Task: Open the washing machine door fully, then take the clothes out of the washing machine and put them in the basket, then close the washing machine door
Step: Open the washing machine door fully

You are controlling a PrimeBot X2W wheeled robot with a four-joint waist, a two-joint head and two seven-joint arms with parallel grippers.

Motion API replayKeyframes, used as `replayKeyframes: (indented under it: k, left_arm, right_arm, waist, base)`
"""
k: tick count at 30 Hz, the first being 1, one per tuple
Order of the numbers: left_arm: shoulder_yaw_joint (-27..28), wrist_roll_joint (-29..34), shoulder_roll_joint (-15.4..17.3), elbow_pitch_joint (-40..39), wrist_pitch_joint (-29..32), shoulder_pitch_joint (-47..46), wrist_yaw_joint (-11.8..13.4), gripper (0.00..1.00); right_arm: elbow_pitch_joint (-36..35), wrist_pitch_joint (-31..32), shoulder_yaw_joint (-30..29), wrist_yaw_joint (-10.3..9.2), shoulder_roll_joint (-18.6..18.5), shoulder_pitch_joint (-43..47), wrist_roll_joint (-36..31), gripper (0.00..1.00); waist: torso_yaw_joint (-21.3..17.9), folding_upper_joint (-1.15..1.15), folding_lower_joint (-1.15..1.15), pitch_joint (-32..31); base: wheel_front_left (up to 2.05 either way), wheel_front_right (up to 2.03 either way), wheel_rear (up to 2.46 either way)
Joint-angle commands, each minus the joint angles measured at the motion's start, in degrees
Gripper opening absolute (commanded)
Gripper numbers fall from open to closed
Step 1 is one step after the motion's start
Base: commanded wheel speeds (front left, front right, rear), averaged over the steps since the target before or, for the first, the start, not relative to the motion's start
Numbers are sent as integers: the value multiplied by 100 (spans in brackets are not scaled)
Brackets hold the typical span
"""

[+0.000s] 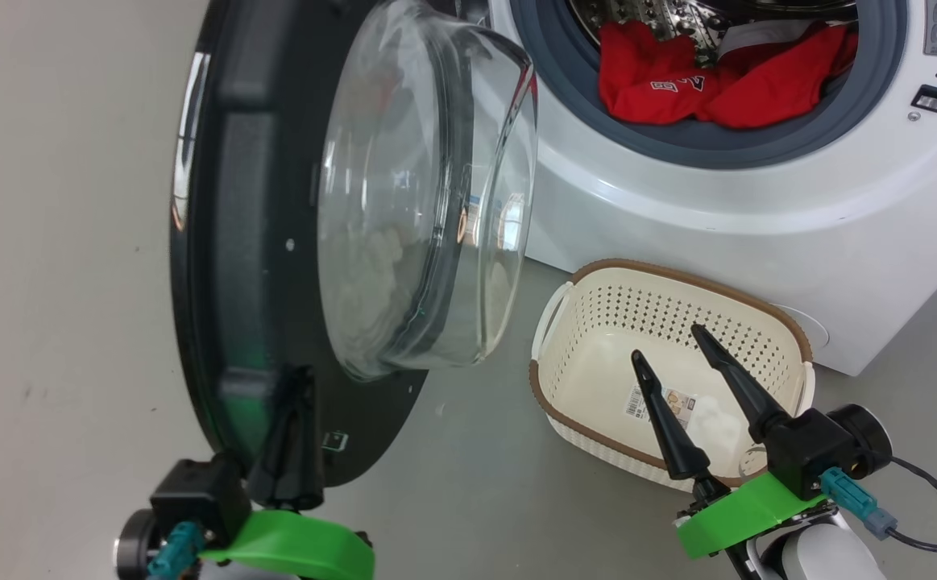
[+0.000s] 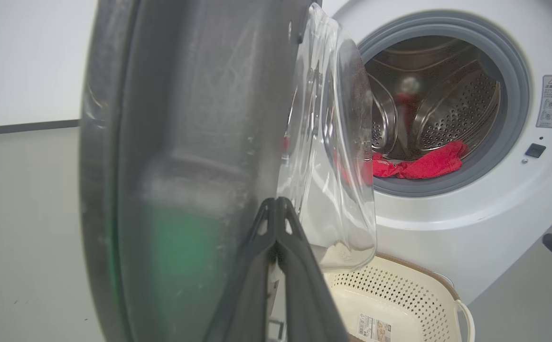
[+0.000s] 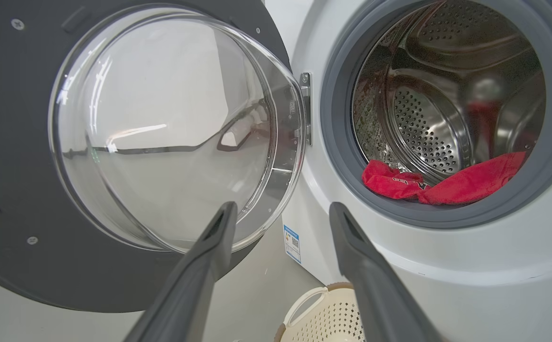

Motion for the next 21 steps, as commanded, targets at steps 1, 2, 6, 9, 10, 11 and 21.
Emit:
replayKeyframes:
  k: [1, 2, 6, 9, 10, 11, 21]
  left_arm:
    - [385, 1, 192, -152, -85, -31, 123, 0]
    - [441, -16, 211, -149, -104, -31, 142, 0]
    - [668, -90, 292, -67, -179, -73, 196, 0]
    - [827, -145, 344, 40, -233, -107, 236, 0]
    - [875, -158, 352, 69, -258, -118, 257, 0]
    - [916, -160, 359, 86, -282, -129, 283, 0]
    - [1291, -419, 423, 419, -504, -310, 245, 0]
  right_arm:
    - [-123, -37, 136, 28, 20, -141, -94, 100]
    - [-119, -37, 137, 28, 20, -138, -98, 100]
    - [-106, -37, 154, 28, 20, -136, -119, 100]
    - [-93, -37, 166, 28, 20, -140, -146, 100]
    - [-88, -37, 171, 28, 20, -142, -155, 100]
    - [-84, -37, 174, 28, 20, -143, -165, 100]
    - [-42, -37, 215, 28, 20, -148, -218, 100]
  waist:
    - [-3, 0, 0, 2]
    - [-5, 0, 0, 3]
    - [-16, 0, 0, -1]
    - [-25, 0, 0, -4]
    - [-28, 0, 0, -6]
    - [-31, 0, 0, -7]
    - [-44, 0, 0, 37]
  base:
    - [0, 0, 0]
    - [0, 0, 0]
    - [0, 0, 0]
    - [0, 0, 0]
    - [0, 0, 0]
    - [0, 0, 0]
    - [0, 0, 0]
